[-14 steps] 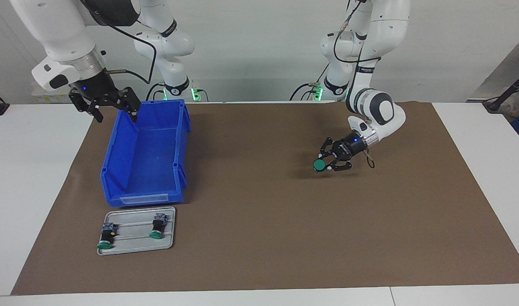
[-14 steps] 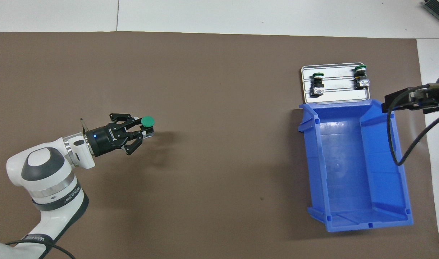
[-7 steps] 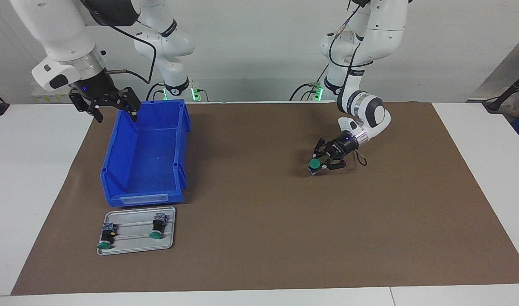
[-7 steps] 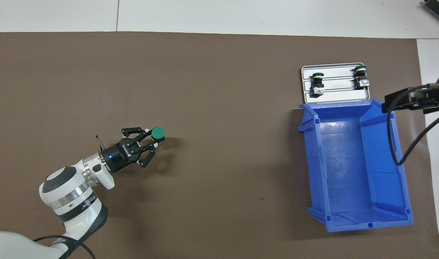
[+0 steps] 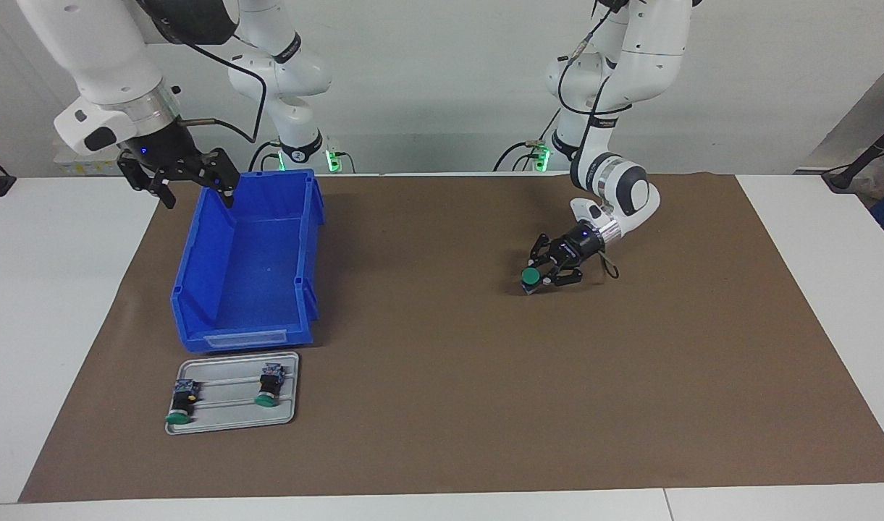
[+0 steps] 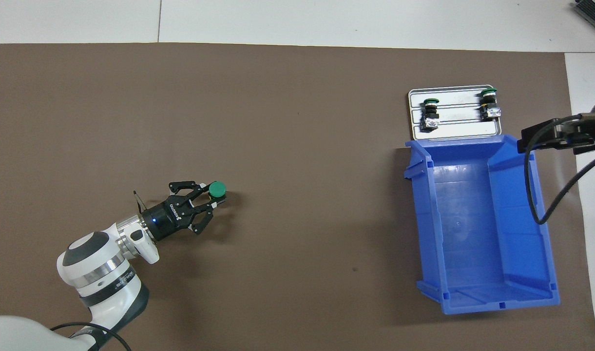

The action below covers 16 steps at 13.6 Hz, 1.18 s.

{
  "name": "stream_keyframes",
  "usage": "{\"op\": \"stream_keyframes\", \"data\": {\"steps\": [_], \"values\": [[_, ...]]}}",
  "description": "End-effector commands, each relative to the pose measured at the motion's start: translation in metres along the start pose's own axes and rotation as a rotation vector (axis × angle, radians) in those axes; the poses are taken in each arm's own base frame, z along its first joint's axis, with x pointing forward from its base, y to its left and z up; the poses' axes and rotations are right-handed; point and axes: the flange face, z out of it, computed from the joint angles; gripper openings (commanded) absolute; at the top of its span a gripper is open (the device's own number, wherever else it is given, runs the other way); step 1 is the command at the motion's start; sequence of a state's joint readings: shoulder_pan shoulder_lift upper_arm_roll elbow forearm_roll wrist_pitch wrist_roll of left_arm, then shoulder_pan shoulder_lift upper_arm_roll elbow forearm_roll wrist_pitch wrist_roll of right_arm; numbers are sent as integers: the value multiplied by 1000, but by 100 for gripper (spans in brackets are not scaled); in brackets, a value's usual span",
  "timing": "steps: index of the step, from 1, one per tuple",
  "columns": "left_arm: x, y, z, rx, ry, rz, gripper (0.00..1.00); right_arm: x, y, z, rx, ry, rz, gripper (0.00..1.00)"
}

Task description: Place and press button with both arms

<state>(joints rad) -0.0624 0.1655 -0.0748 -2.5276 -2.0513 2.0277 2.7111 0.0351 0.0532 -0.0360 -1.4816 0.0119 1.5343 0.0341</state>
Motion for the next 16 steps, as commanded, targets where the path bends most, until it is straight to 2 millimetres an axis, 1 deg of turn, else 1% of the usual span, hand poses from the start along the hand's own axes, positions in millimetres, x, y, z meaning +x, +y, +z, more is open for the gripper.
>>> {"op": "stream_keyframes", "data": {"steps": [1, 2, 6, 10, 12, 16], "values": [[2, 3, -3, 23, -6, 37, 25, -5, 2, -1, 9, 7, -18, 99], [2, 4, -3, 22, -9, 35, 35, -5, 2, -1, 9, 7, -20, 99], [0, 6, -4, 19, -15, 25, 49, -5, 2, -1, 9, 7, -20, 99], [-3, 8, -6, 9, -25, 1, 56, -5, 2, -1, 9, 7, -18, 99], [-4, 7, -10, -18, -41, -8, 56, -5, 2, -1, 9, 7, -20, 99], [-9, 16, -9, -39, -55, -81, 56, -5, 2, -1, 9, 7, -18, 99]]}}
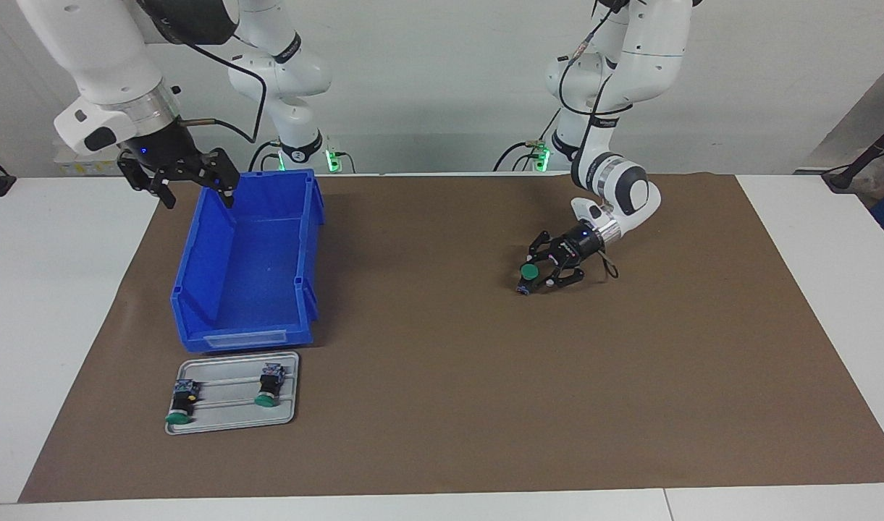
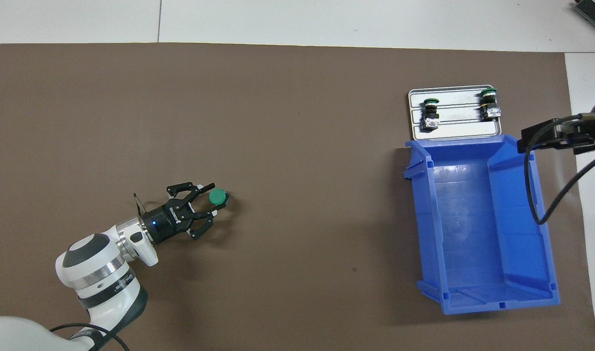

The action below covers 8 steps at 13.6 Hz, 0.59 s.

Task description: Place and press button with both arms

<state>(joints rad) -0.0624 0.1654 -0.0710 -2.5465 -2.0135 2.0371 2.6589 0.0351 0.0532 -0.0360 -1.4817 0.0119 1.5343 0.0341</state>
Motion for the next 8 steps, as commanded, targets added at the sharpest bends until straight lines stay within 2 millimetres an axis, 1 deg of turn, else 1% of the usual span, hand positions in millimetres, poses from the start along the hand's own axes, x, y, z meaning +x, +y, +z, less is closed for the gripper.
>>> {"op": "stream_keyframes", "data": {"steps": [1, 3, 4, 5, 8], "values": [[-2, 12, -4, -16, -23, -39, 56, -5, 2, -1, 9, 7, -20, 99], [-1, 11, -8, -45, -34, -41, 56, -5, 2, -1, 9, 7, -20, 99], [-1, 7, -13, -78, -54, -49, 56, -5, 2, -1, 9, 7, -18, 99], [-3, -1, -25, -96, -72, -64, 56, -5, 2, -1, 9, 7, -20, 99], [-3, -11, -40, -116, -79, -81, 55, -5, 2, -1, 9, 7, -20, 99]]}}
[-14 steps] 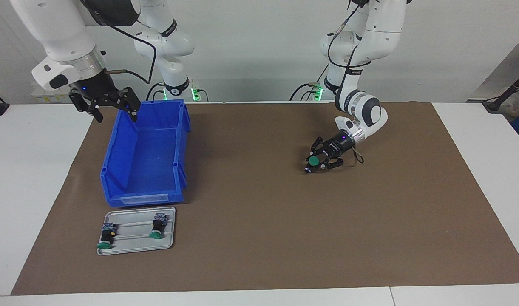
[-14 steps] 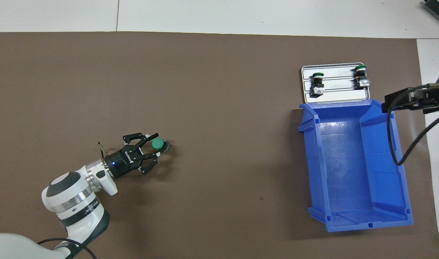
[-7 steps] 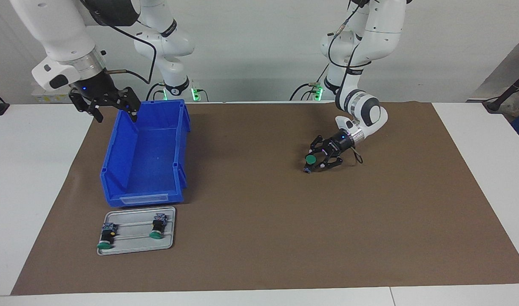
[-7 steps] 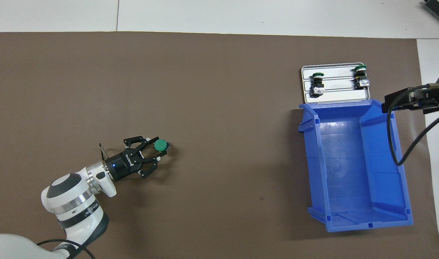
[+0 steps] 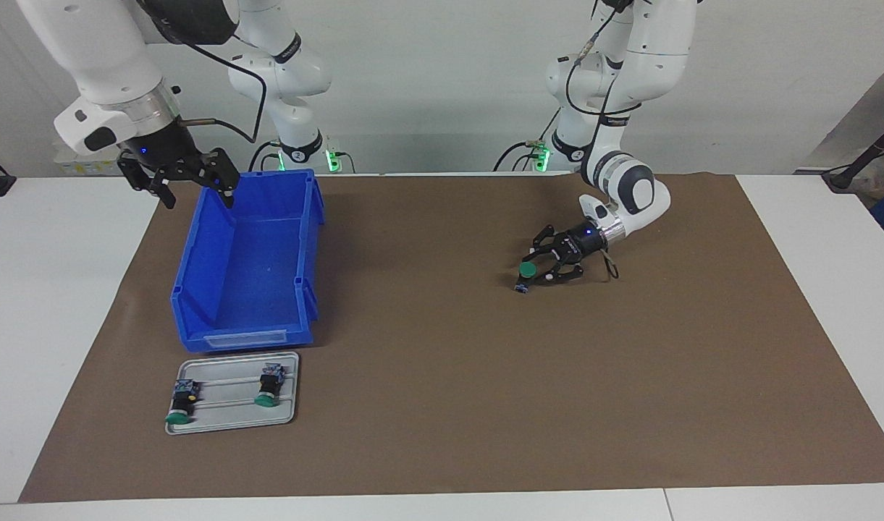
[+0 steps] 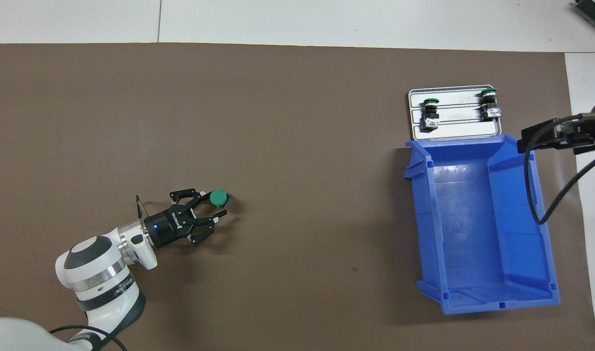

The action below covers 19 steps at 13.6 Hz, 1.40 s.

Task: Place and press button with both arms
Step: 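Set the button upright on the table and open the left gripper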

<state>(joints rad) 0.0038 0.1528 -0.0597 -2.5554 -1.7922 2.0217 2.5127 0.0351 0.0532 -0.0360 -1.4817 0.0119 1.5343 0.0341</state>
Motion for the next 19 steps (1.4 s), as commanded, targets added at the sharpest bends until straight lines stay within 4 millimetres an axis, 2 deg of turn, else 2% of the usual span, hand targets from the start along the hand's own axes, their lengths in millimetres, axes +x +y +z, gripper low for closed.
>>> {"op": "stream_keyframes", "data": {"steps": [1, 5, 7, 8, 10, 14, 17, 19], "values": [[6, -4, -13, -20, 2, -18, 55, -5, 2, -1, 9, 7, -20, 99], [20, -24, -25, -12, -1, -57, 55, -5, 2, -1, 9, 7, -18, 99], [38, -34, -30, -19, -12, -97, 55, -5, 2, -1, 9, 7, -18, 99], [50, -38, -40, -30, -40, -121, 55, -5, 2, -1, 9, 7, -18, 99], [84, -42, -60, -49, -128, -194, 55, -5, 2, -1, 9, 7, -20, 99], [157, -40, -83, -11, -270, -368, 51, -5, 2, -1, 9, 7, -20, 99], [192, -42, -82, 16, -434, -470, 43, -5, 2, -1, 9, 7, -20, 99], [216, -34, -73, 58, -531, -527, 35, -5, 2, -1, 9, 7, -20, 99]]}}
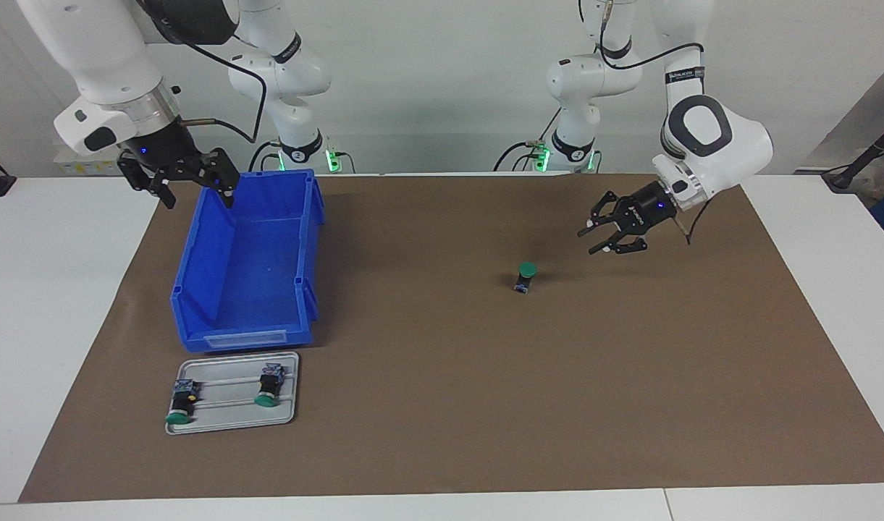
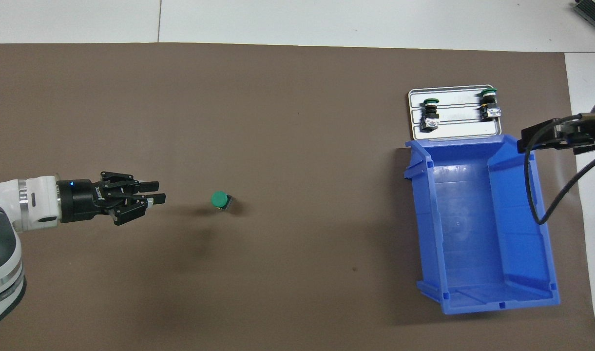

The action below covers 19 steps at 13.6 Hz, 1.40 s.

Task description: Place and press button with both arms

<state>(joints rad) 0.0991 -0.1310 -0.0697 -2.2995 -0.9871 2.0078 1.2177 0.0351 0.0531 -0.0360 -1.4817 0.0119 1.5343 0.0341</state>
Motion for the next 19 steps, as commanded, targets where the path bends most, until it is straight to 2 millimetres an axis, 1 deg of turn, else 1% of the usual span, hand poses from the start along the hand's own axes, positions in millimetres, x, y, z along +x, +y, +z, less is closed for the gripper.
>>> {"op": "stream_keyframes", "data": {"steps": [1, 2, 3, 4, 5, 6, 7, 8, 10, 11, 12, 13, 14, 15, 17, 19], "values": [[32, 25, -3, 71, -92, -86, 32, -5, 2, -1, 9, 7, -20, 99], [41, 35, 1, 87, -115, -129, 26, -5, 2, -1, 9, 7, -18, 99], [51, 44, 2, 118, -148, -144, 16, -5, 2, -1, 9, 7, -18, 99], [61, 49, 2, 166, -190, -144, 0, -5, 2, -1, 9, 7, -18, 99], [67, 54, 7, 212, -238, -170, 0, -5, 2, -1, 9, 7, -20, 99], [74, 63, 18, 275, -297, -211, 0, -5, 2, -1, 9, 7, -18, 99], [84, 69, 25, 355, -341, -233, 0, -5, 2, -1, 9, 7, -20, 99], [94, 80, 36, 415, -364, -231, 0, -5, 2, -1, 9, 7, -18, 99], [105, 96, 59, 469, -349, -275, 0, -5, 2, -1, 9, 7, -20, 99], [106, 104, 75, 486, -357, -284, 0, -5, 2, -1, 9, 7, -18, 99], [106, 105, 90, 529, -377, -279, 0, -5, 2, -1, 9, 7, -18, 99], [106, 105, 99, 575, -392, -262, 0, -5, 2, -1, 9, 7, -20, 99], [103, 101, 111, 590, -415, -261, 0, -5, 2, -1, 9, 7, -18, 99], [102, 102, 121, 591, -419, -260, 0, -5, 2, -1, 9, 7, -20, 99], [99, 101, 128, 589, -420, -255, 0, -5, 2, -1, 9, 7, -20, 99], [94, 102, 140, 585, -434, -246, 0, -5, 2, -1, 9, 7, -18, 99]]}}
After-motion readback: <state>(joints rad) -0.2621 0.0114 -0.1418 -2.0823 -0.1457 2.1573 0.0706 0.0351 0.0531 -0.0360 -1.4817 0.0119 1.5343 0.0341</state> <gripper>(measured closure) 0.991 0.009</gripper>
